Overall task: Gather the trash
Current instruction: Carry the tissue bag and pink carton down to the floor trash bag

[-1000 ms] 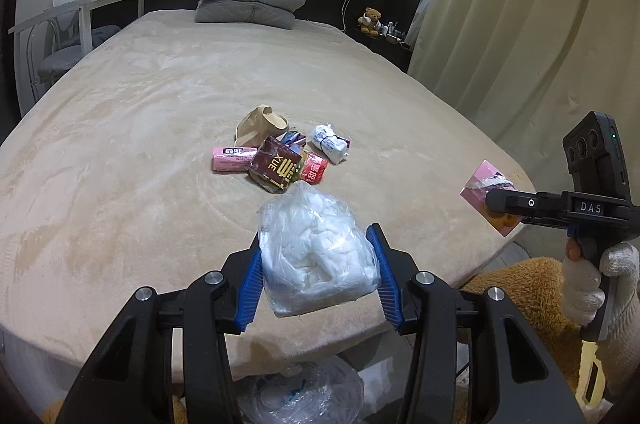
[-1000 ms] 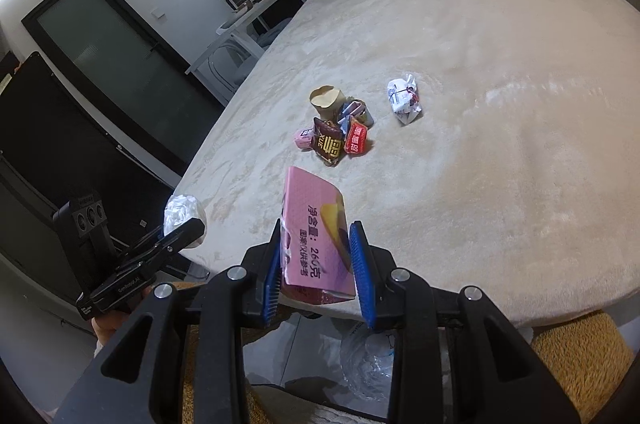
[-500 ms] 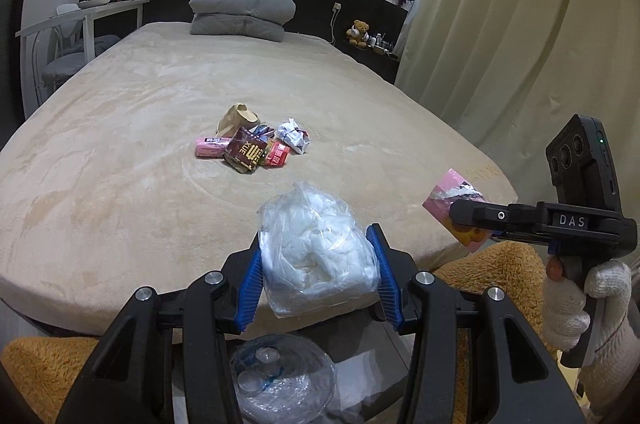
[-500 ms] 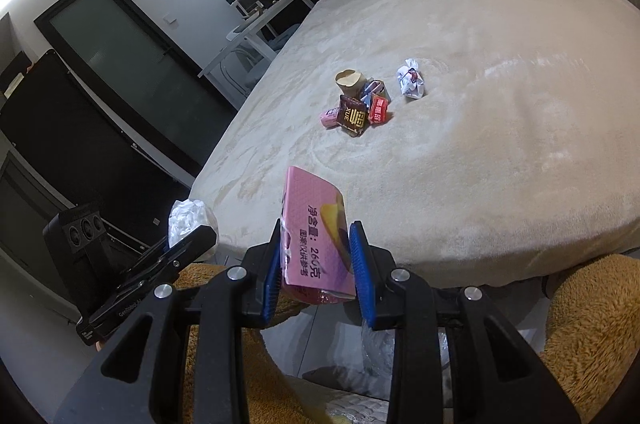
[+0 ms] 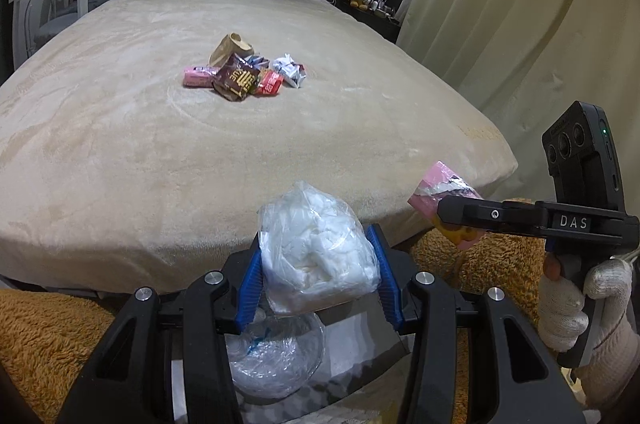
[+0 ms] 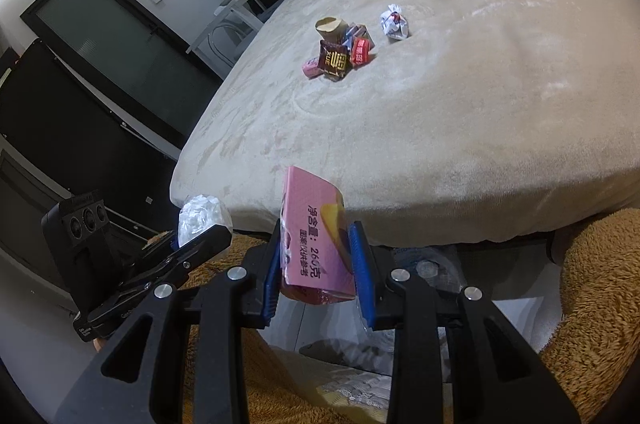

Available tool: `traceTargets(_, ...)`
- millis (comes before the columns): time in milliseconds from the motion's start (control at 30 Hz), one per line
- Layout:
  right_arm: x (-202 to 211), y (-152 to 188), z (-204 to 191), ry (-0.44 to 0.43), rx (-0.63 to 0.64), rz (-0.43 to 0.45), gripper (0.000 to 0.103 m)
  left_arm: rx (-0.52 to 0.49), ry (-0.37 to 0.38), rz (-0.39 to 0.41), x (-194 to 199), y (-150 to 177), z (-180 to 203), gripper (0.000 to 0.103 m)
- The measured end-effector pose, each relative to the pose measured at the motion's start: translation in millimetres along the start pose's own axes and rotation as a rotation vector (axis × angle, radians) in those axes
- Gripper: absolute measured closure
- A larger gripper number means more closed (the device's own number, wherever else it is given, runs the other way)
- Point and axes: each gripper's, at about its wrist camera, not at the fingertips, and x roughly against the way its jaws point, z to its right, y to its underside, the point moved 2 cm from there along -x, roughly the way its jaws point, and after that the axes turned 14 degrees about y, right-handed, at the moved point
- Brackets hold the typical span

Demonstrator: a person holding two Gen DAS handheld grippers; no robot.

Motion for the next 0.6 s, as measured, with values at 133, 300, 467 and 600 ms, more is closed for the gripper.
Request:
traceTargets(133, -28.2, 7.4, 6.4, -0.003, -0.008, -0.07, 0.071, 0.046, 0.015, -0.064, -25.2, 13.7, -14.7, 0.056)
traceTargets(300, -68.4, 17.7, 12.0, 0.01, -0.008, -0.176, 0.071, 0.099, 0.013, -0.198, -61.4, 35.2, -32.8, 0.056)
traceTargets(467, -98.9, 27.5, 24.3, 0.026, -0.03, -0.275, 0.071, 0.166, 0.013, -0.307, -82.7, 51.8, -53.2, 0.056)
traceTargets(600, -121.2, 35.9, 33.3, 0.037, -0.05, -0.353, 0.071, 0.231, 0.022, -0.38, -101.1, 67.0, -67.5, 0.056)
